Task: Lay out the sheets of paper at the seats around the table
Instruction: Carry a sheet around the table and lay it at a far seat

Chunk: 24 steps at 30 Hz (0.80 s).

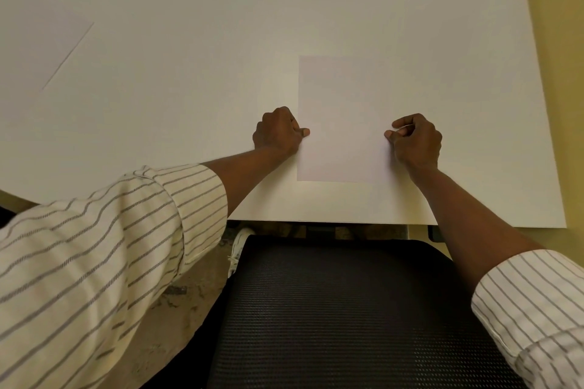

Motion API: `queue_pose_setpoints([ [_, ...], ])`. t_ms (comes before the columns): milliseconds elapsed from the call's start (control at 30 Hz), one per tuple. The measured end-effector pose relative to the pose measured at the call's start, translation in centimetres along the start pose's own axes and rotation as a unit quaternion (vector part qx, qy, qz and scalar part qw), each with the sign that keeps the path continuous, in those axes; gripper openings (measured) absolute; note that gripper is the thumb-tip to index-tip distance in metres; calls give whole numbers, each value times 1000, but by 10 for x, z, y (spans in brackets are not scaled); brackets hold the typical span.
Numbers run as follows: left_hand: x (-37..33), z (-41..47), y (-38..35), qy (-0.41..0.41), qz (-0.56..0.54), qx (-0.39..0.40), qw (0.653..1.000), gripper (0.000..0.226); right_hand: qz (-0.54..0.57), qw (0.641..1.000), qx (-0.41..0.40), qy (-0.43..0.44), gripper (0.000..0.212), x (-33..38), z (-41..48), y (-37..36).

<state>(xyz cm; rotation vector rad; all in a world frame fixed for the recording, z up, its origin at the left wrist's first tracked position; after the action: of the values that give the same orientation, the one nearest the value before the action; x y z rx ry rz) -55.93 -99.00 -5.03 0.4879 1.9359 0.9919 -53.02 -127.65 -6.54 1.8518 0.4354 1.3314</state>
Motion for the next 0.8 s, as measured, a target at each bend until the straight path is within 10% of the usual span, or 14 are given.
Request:
queue_pose_setpoints([
  [533, 10, -13, 19, 0, -9, 15, 1000, 24, -55, 998, -14, -5, 22, 10, -26, 16],
  [800, 40, -25, 75, -26, 10, 149, 989, 27, -82, 994, 60, 44, 16, 72, -86, 27],
])
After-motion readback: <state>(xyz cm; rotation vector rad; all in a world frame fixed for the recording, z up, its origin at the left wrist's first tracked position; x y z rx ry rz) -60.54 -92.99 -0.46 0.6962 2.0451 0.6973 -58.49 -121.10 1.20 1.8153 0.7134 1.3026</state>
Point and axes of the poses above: each hand's wrist, its own z-axis towards the middle knuckle, its own y-axis out of the back of the hand, x = y × z, the point moved 1 cm from there along z, towards the middle knuckle, and after that the axes turned 10 degrees about -x, right-handed, at the moved point
